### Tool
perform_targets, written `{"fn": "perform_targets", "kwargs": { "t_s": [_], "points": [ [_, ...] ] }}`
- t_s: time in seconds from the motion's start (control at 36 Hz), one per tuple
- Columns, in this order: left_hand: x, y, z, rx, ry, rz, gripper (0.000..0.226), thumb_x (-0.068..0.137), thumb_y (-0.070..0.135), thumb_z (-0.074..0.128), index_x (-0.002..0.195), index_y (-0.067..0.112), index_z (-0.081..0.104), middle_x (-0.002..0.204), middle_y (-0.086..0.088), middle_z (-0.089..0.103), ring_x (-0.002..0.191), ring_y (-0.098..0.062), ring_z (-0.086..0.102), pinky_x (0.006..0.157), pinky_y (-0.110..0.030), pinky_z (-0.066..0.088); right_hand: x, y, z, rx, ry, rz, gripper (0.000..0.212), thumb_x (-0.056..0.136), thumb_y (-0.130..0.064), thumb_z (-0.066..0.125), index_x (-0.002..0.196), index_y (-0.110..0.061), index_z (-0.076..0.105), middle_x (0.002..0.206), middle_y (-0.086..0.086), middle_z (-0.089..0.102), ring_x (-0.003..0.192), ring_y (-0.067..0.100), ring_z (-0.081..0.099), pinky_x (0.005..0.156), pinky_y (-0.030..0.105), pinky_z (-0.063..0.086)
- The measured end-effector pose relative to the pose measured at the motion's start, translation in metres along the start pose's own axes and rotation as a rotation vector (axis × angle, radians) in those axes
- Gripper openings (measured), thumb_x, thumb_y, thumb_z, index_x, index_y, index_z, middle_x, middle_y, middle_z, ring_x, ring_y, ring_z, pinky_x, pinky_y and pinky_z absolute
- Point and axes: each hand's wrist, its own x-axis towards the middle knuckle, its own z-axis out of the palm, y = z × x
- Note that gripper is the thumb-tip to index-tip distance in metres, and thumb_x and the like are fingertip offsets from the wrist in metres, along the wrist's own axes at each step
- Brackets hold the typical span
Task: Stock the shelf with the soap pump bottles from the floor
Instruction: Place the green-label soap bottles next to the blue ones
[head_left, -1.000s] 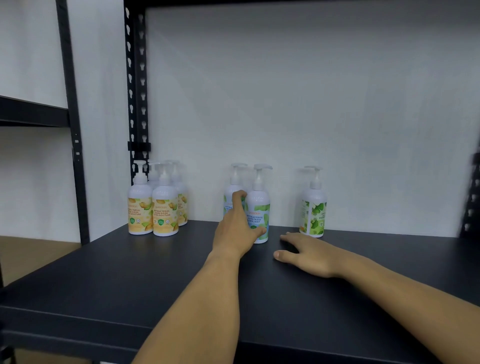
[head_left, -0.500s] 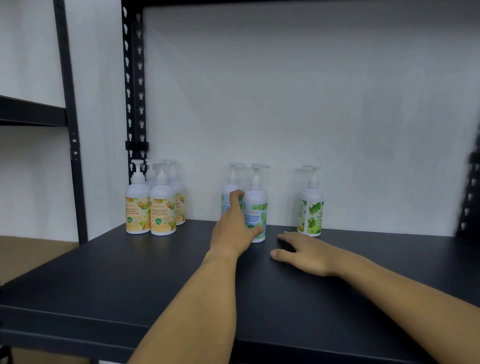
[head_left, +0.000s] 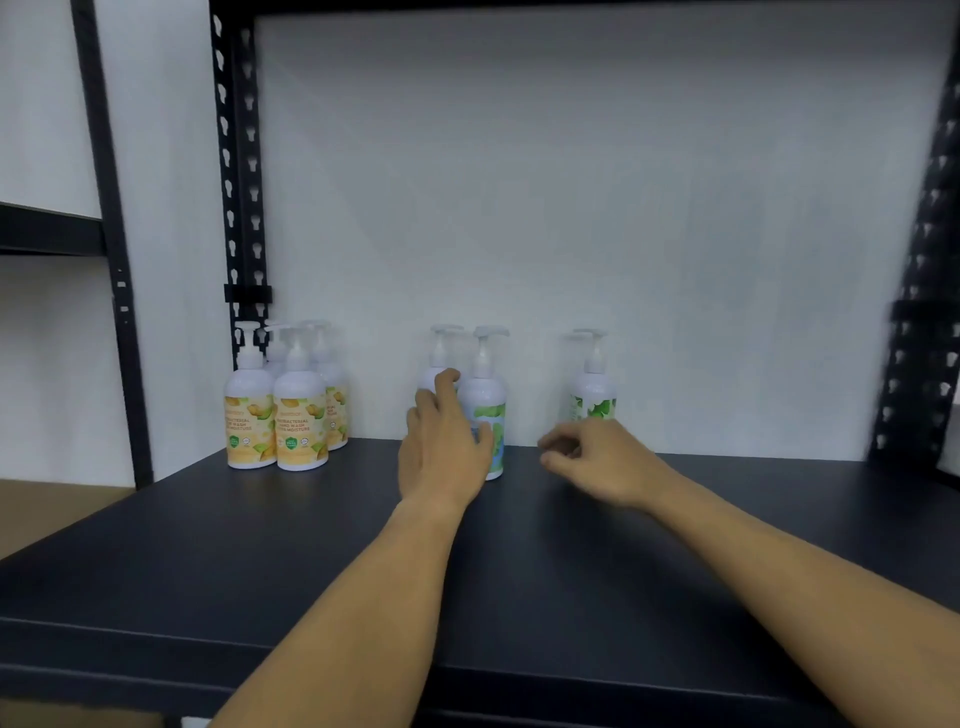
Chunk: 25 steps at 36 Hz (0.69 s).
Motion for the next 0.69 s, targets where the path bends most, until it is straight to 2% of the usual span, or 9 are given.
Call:
{"fn": "perform_targets", "kwargs": {
  "t_s": [0.06,0.11,0.25,0.33,0.42,0.5,0.56,0.64,0.69],
  "points": [
    [-0.003,0.009,-0.002,0.068,0.024,0.033,0.055,0.094,0.026,0.055,0.142,0.022,0.029,0.126,-0.007,0.044,0.111,-0.024,0.047,0.077,-0.037,0.049,0.001,0.009,-0.01,0.063,0.172,0.021,0.019,0.089,-0.028,0.058,0.096,-0.028,0.075,0.089,-0.014,0.072,0.084,0.004,0.065,0.083,0.031,0.055],
    [-0.008,0.019,-0.002,0.081,0.009,0.091,0.047,0.095,0.025,0.051,0.138,0.021,0.034,0.122,-0.005,0.045,0.107,-0.022,0.048,0.073,-0.035,0.047,0.001,0.019,-0.02,0.127,0.333,0.055,0.019,0.086,-0.024,0.056,0.083,-0.028,0.075,0.075,-0.012,0.071,0.073,0.007,0.066,0.073,0.034,0.057],
    [-0.024,0.049,0.001,0.131,-0.021,0.283,0.037,0.094,0.028,0.049,0.129,0.022,0.044,0.119,0.001,0.048,0.103,-0.02,0.051,0.081,-0.035,0.045,0.002,0.047,-0.033,0.245,0.512,0.115,0.015,0.087,-0.021,0.058,0.098,-0.024,0.068,0.079,-0.008,0.066,0.073,0.013,0.063,0.069,0.038,0.057],
    [-0.032,0.056,0.002,0.073,-0.107,0.316,0.033,0.093,0.029,0.051,0.125,0.024,0.046,0.112,0.006,0.05,0.099,-0.017,0.052,0.081,-0.036,0.047,0.009,0.06,-0.033,0.282,0.512,0.143,0.026,0.088,-0.027,0.062,0.114,-0.023,0.06,0.092,-0.005,0.064,0.084,0.014,0.063,0.074,0.038,0.056],
    [-0.038,0.055,0.008,0.032,-0.353,0.338,0.03,0.094,0.036,0.052,0.123,0.028,0.048,0.114,0.008,0.052,0.11,-0.013,0.049,0.09,-0.036,0.046,0.017,0.068,-0.027,0.312,0.442,0.148,0.05,0.088,-0.032,0.068,0.133,-0.021,0.049,0.113,0.001,0.059,0.098,0.018,0.06,0.081,0.033,0.051],
    [-0.04,0.053,0.016,0.071,-0.628,0.301,0.042,0.094,0.046,0.053,0.133,0.032,0.047,0.131,0.007,0.05,0.124,-0.014,0.042,0.105,-0.039,0.039,0.024,0.071,-0.02,0.375,0.34,0.133,0.071,0.086,-0.032,0.074,0.147,-0.021,0.038,0.127,0.003,0.052,0.114,0.02,0.054,0.089,0.031,0.045],
    [-0.041,0.053,0.018,0.125,-0.748,0.285,0.051,0.095,0.052,0.05,0.142,0.033,0.043,0.145,0.006,0.045,0.133,-0.016,0.038,0.112,-0.041,0.033,0.028,0.071,-0.016,0.399,0.281,0.123,0.079,0.085,-0.029,0.075,0.151,-0.022,0.031,0.13,0.002,0.049,0.118,0.02,0.052,0.09,0.029,0.043],
    [-0.042,0.055,0.018,0.166,-0.813,0.296,0.058,0.099,0.053,0.045,0.152,0.033,0.033,0.161,0.003,0.029,0.149,-0.018,0.02,0.122,-0.039,0.017,0.033,0.07,-0.013,0.43,0.225,0.099,0.084,0.085,-0.02,0.075,0.152,-0.025,0.026,0.124,-0.002,0.051,0.113,0.017,0.056,0.089,0.027,0.045],
    [-0.042,0.055,0.018,0.194,-0.836,0.304,0.06,0.101,0.052,0.041,0.156,0.032,0.027,0.165,0.002,0.018,0.153,-0.015,0.01,0.124,-0.036,0.009,0.035,0.071,-0.011,0.44,0.196,0.078,0.085,0.083,-0.013,0.074,0.151,-0.028,0.026,0.119,-0.005,0.054,0.11,0.018,0.06,0.088,0.027,0.047]
  ]
}}
